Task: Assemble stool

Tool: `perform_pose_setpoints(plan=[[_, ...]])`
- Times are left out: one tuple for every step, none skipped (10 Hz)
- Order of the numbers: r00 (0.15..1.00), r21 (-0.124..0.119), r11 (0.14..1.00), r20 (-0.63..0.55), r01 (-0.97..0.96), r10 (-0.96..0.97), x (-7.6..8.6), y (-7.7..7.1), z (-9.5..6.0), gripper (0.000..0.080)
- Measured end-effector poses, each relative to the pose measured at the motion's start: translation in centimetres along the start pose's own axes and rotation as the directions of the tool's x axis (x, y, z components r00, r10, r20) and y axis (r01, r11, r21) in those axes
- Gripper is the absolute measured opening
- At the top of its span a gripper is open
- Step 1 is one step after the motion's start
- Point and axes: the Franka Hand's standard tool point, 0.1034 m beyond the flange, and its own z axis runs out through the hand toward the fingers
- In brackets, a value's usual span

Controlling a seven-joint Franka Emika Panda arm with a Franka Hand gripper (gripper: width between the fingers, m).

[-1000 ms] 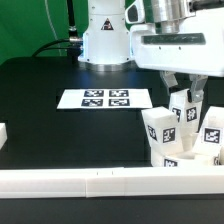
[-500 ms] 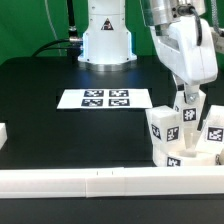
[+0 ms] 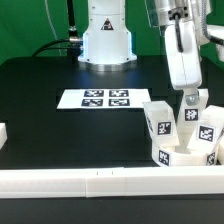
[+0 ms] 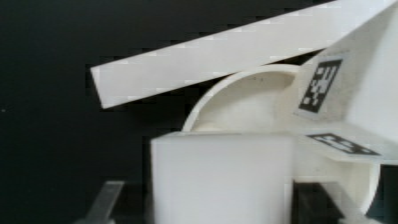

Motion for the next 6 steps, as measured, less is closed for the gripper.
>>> perform_pose_setpoints(plan=[[1.0,0.0,1.0,0.0,0.008,-0.008,0.0,0.0,0.0,0.044],[1.0,-0.001,1.0,-0.001,0.015,-0.015,-0.1,0.0,0.0,0.0578],[0.994,-0.009,0.994,-0.003,0.11,-0.11,-1.0,-0.2,-0.7,0.0628],[0.991,-0.001,0.991,0.006,0.133,-0.133,-1.8,-0.2,-1.3,0.0643],[0.986,0.004,0.986,0.011,0.167,-0.167,-2.3,-0.2,-1.6,0.0643],[0.975,0.005,0.975,0.012,0.22,-0.22,-2.5,0.1,-1.8,0.0648]])
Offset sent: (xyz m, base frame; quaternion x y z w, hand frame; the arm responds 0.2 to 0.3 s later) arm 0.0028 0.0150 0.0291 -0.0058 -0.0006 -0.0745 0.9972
